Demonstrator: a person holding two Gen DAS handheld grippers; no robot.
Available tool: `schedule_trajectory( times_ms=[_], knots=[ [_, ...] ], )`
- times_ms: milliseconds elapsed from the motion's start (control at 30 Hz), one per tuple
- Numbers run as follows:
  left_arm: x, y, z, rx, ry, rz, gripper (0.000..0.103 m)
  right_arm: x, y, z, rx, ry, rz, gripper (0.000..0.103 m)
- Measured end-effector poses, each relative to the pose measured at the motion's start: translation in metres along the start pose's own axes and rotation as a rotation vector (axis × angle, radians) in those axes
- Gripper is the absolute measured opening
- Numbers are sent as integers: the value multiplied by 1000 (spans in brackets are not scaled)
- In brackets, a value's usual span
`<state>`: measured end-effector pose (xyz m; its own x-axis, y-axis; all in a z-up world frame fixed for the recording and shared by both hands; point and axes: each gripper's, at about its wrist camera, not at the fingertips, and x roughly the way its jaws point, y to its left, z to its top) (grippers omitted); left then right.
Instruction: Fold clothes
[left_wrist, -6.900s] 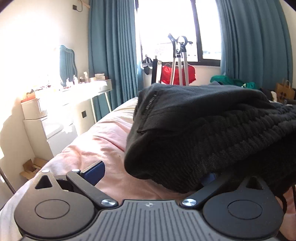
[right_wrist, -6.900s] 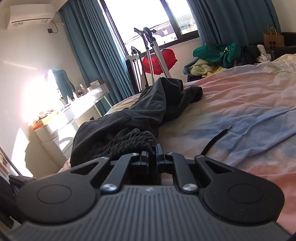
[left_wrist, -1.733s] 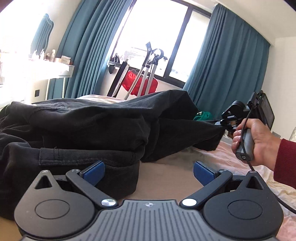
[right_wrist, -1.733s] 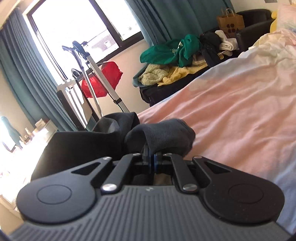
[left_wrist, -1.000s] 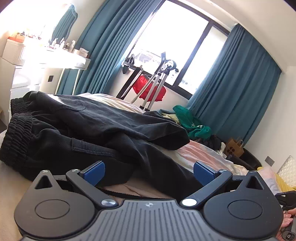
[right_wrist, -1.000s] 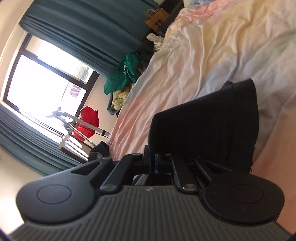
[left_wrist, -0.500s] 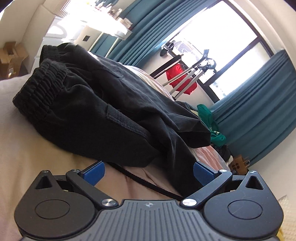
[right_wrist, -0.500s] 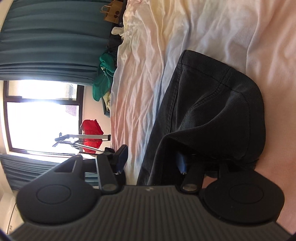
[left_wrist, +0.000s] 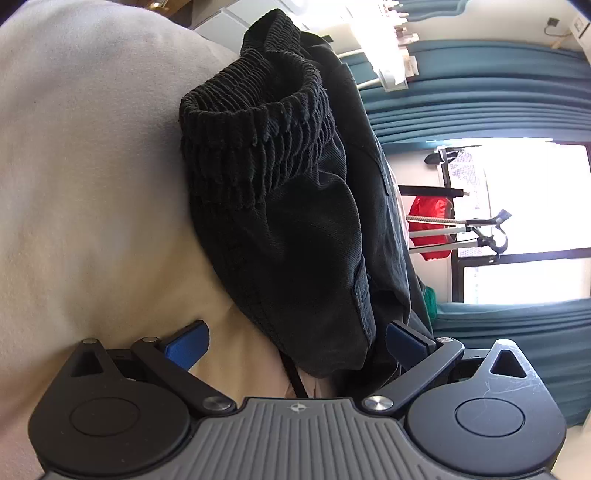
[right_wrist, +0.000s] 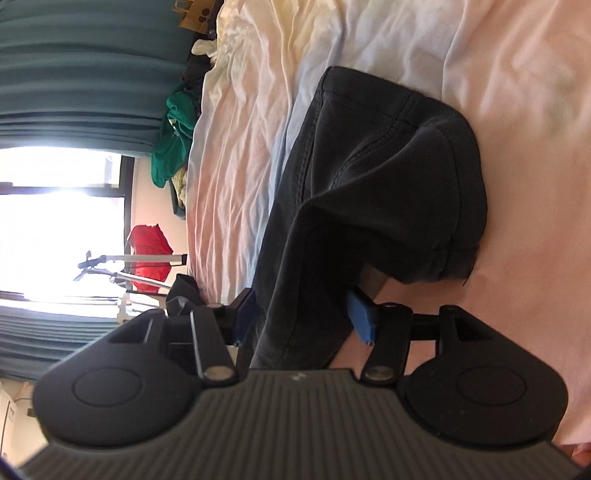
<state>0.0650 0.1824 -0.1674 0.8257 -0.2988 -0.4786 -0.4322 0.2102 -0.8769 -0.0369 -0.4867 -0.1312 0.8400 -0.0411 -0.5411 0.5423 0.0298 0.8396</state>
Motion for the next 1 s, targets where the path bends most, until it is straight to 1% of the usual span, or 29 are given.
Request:
schedule_trajectory(
  times_ms=[67,100,133,167,200,233,267,300,333,367,400,433,500,533,600,700,833,967,1000],
  knots=[
    [3,2,8,-47,-8,-14,97,1,3,-4,-22,-7,-11,57],
    [5,3,12,-67,-12,-18,90,2,4,-5,-33,-11,-17,57],
    [7,4,16,-76,-16,-17,79,3,5,-7,-43,-14,-23,57],
    [10,5,20,-85,-18,-13,74,3,5,-5,-41,-32,-29,57],
    [14,6,24,-91,-17,-2,63,3,3,0,-29,-59,-36,56],
    [17,6,26,-91,-13,8,57,5,0,4,-12,-73,-43,55],
    [20,6,29,-89,-10,13,54,9,-4,8,9,-77,-50,49],
    [20,5,31,-86,-8,17,46,13,-8,12,29,-80,-57,37],
    [21,3,33,-83,-7,21,39,16,-10,16,38,-80,-68,31],
    [20,2,35,-78,-6,26,33,19,-9,18,23,-81,-76,20],
    [18,0,36,-70,-5,34,20,22,-6,19,-4,-86,-82,14],
    [16,-4,37,-53,-2,42,16,25,-3,20,-31,-90,-87,12],
    [10,-16,39,6,1,58,14,32,11,19,-143,-112,-117,9],
    [4,-24,40,32,-2,58,14,33,17,19,-180,-125,-116,9],
    [-15,-41,48,82,-20,42,13,31,25,20,-216,-156,-82,8],
    [-46,-61,64,114,-78,-1,13,23,38,23,-276,-216,-8,8],
    [-88,-71,90,117,-181,-63,12,11,57,31,-333,-301,103,8],
    [-116,-50,116,52,-243,-157,12,-4,69,40,-344,-367,226,8],
    [-119,-45,121,35,-249,-170,12,-5,69,42,-342,-373,232,8]
  ],
)
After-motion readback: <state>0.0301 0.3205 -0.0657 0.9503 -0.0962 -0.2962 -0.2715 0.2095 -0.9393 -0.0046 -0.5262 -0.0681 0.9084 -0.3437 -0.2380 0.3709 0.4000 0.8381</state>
